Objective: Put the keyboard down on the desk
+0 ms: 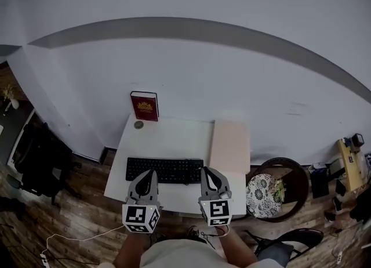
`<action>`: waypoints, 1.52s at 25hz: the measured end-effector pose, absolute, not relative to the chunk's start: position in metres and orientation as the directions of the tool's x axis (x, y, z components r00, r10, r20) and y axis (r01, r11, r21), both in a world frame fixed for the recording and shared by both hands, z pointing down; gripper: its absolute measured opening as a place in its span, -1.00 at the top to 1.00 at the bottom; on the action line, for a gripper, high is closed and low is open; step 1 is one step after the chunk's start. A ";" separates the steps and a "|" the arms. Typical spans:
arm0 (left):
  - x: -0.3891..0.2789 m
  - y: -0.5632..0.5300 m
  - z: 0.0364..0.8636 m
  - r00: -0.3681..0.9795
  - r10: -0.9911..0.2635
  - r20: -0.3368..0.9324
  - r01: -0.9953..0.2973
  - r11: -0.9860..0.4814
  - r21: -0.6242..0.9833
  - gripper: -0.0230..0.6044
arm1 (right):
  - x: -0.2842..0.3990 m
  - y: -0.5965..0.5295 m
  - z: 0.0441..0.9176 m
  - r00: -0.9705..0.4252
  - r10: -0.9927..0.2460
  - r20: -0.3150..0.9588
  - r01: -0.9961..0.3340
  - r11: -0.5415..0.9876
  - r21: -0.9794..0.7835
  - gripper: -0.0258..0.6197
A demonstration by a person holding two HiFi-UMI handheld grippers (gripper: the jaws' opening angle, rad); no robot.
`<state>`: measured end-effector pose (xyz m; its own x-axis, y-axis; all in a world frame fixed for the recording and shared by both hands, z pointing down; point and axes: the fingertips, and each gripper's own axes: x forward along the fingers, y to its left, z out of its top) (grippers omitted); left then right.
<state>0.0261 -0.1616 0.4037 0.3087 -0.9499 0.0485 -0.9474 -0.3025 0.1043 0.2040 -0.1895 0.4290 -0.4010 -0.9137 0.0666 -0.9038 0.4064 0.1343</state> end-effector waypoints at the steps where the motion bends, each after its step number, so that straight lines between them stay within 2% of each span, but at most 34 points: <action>1: 0.026 -0.161 0.392 0.304 -0.952 0.025 -0.949 -0.300 0.091 0.89 | 0.206 -0.190 0.419 -0.394 -0.918 0.050 -0.905 0.397 0.156 0.91; 4: 0.029 -0.158 0.365 0.303 -0.953 -0.024 -0.949 -0.303 0.087 0.89 | 0.208 -0.187 0.385 -0.395 -0.919 0.000 -0.901 0.387 0.197 0.91; 9: 0.032 -0.149 0.352 0.282 -0.959 -0.038 -0.959 -0.283 0.023 0.89 | 0.204 -0.178 0.359 -0.418 -0.907 -0.052 -0.899 0.404 0.171 0.91; 23: 0.037 -0.145 0.372 0.273 -0.962 0.014 -0.962 -0.273 -0.020 0.89 | 0.218 -0.176 0.376 -0.390 -0.920 -0.020 -0.908 0.382 0.173 0.91; 38: 0.041 -0.142 0.376 0.264 -0.964 0.023 -0.964 -0.265 -0.029 0.89 | 0.212 -0.172 0.372 -0.427 -0.904 -0.011 -0.893 0.421 0.158 0.91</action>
<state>0.0408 -0.1415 0.3756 0.2643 -0.9642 0.0226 -0.9638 -0.2649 -0.0290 0.2124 -0.1721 0.3724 -0.4274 -0.9040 -0.0108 -0.8934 0.4205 0.1581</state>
